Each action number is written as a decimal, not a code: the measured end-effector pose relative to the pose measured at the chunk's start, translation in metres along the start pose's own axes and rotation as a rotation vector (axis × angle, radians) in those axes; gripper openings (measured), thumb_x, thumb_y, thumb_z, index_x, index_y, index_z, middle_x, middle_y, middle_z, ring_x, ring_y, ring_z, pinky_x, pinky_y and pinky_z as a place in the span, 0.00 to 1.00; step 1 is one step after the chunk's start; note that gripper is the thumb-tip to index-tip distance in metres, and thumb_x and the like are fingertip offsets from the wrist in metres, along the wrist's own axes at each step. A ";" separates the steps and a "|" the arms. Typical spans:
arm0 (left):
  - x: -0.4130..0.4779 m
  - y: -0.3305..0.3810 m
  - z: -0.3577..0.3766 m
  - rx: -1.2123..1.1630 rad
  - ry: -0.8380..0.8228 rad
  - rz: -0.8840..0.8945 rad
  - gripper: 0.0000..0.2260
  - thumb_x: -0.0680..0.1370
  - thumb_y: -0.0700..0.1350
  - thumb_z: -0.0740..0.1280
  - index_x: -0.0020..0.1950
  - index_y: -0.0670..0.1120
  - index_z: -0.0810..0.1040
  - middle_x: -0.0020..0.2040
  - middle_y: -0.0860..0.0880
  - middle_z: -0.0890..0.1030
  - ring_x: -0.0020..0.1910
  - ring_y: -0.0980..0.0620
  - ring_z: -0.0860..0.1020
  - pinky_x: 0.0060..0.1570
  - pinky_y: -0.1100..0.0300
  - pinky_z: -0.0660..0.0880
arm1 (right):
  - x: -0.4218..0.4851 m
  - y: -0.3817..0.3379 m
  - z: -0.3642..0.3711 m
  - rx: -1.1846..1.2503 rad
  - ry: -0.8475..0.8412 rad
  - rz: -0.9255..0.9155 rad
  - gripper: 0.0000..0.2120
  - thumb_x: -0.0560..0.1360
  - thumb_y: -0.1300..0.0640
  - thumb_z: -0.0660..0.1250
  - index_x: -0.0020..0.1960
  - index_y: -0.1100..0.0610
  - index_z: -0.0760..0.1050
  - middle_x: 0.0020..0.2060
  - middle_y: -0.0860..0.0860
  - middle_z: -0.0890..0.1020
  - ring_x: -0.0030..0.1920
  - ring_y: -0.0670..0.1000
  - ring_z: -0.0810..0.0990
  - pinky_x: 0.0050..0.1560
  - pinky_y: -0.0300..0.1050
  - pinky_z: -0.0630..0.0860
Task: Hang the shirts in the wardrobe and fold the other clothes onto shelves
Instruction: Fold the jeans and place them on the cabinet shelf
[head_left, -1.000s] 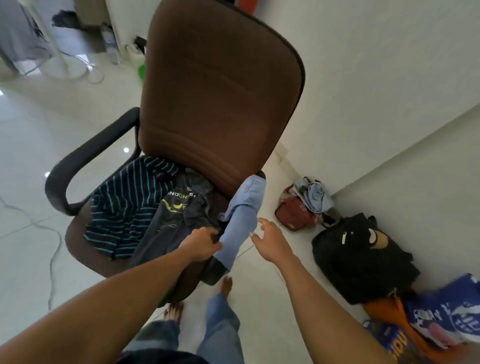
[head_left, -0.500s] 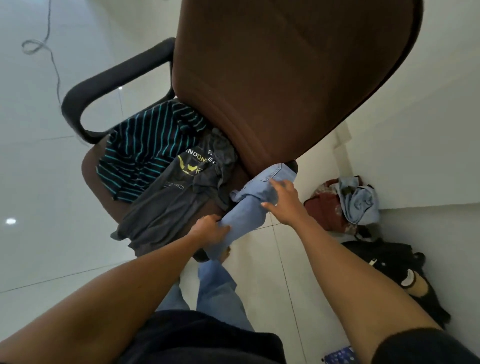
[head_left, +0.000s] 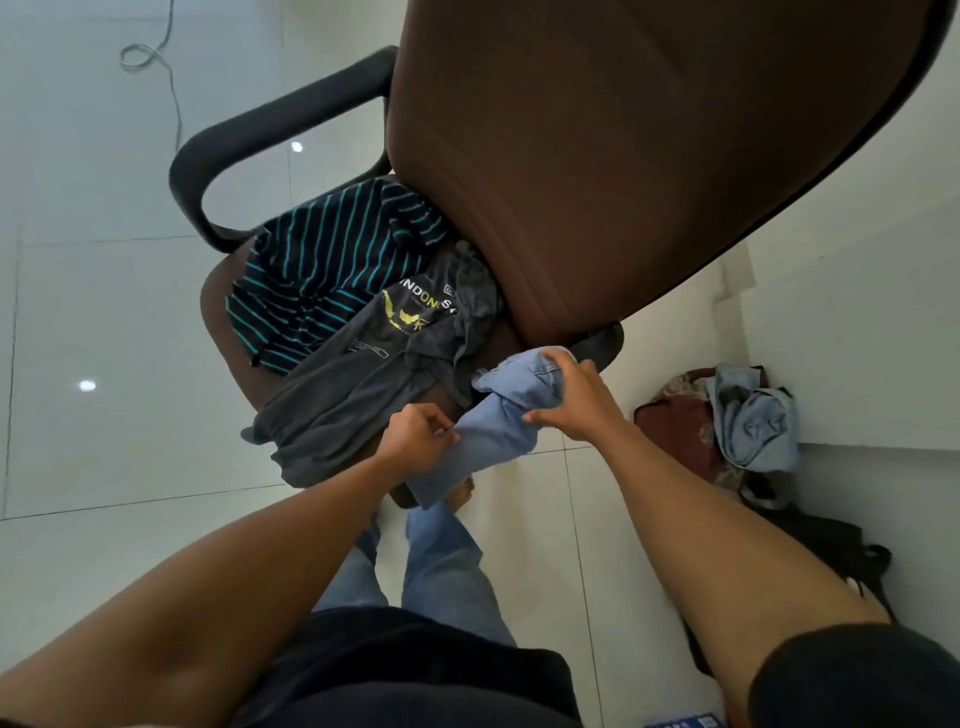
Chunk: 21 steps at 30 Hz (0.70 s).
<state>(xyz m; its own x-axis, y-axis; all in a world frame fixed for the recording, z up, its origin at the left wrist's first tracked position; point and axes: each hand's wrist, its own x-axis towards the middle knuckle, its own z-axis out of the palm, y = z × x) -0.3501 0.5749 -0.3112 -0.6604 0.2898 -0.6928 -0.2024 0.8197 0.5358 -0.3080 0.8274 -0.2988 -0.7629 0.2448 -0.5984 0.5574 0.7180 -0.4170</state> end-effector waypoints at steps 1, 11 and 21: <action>-0.003 -0.002 -0.002 -0.007 0.007 0.017 0.03 0.76 0.46 0.73 0.47 0.48 0.82 0.45 0.51 0.80 0.46 0.51 0.77 0.39 0.63 0.70 | -0.004 0.001 0.002 0.031 -0.006 -0.024 0.43 0.66 0.47 0.80 0.74 0.43 0.61 0.63 0.58 0.72 0.60 0.62 0.76 0.59 0.52 0.74; -0.054 -0.028 -0.021 -0.028 0.133 0.348 0.05 0.75 0.39 0.73 0.44 0.49 0.80 0.39 0.59 0.76 0.36 0.62 0.74 0.38 0.72 0.70 | -0.075 0.008 0.024 0.283 0.153 -0.046 0.38 0.62 0.36 0.78 0.65 0.46 0.67 0.57 0.49 0.80 0.53 0.52 0.81 0.52 0.49 0.82; -0.036 -0.056 -0.001 0.026 0.099 0.089 0.17 0.79 0.56 0.66 0.65 0.51 0.74 0.57 0.47 0.73 0.55 0.49 0.75 0.55 0.55 0.74 | -0.071 0.008 0.040 0.169 0.015 0.077 0.30 0.69 0.30 0.68 0.62 0.46 0.67 0.66 0.46 0.66 0.59 0.54 0.77 0.53 0.48 0.78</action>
<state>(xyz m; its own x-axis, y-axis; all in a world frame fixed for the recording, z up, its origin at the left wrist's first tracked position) -0.3161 0.5180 -0.3155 -0.7431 0.3132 -0.5914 -0.1215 0.8059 0.5795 -0.2358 0.7895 -0.2869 -0.7202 0.3054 -0.6230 0.6602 0.5776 -0.4801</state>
